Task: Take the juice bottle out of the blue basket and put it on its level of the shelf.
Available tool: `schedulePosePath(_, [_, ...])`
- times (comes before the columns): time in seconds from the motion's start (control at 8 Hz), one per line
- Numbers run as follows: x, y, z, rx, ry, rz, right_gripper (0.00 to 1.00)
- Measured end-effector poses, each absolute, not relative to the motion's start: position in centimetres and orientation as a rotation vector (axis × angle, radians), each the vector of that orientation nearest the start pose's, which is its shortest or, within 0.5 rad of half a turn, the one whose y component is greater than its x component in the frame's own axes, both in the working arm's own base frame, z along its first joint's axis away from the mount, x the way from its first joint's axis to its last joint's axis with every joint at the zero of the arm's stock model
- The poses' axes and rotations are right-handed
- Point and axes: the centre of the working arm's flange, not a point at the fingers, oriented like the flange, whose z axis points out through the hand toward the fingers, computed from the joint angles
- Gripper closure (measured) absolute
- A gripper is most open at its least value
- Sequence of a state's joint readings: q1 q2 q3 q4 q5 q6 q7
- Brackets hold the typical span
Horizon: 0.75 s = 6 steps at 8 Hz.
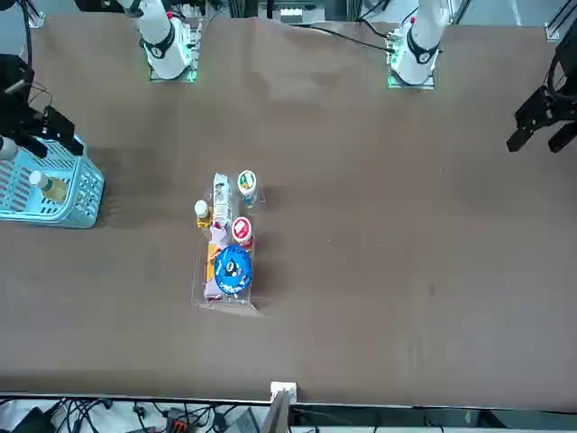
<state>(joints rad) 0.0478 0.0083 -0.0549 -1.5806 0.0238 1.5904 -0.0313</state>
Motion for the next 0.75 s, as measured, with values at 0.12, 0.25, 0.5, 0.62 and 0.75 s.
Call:
schedulePosePath(0.12, [55.9, -0.2, 61.7, -3.118, -0.036, -0.003, 0.0])
schedulePosePath(0.25, [55.9, -0.3, 61.7, -3.118, -0.033, -0.004, 0.0])
schedulePosePath(0.5, [55.9, -1.0, 61.6, -3.123, -0.014, 0.0, 0.0])
schedulePosePath(0.62, [56.1, -1.8, 60.9, -3.132, 0.006, 0.02, 0.0])
schedulePosePath(0.75, [56.5, -3.5, 59.8, -3.137, 0.052, 0.051, 0.0])
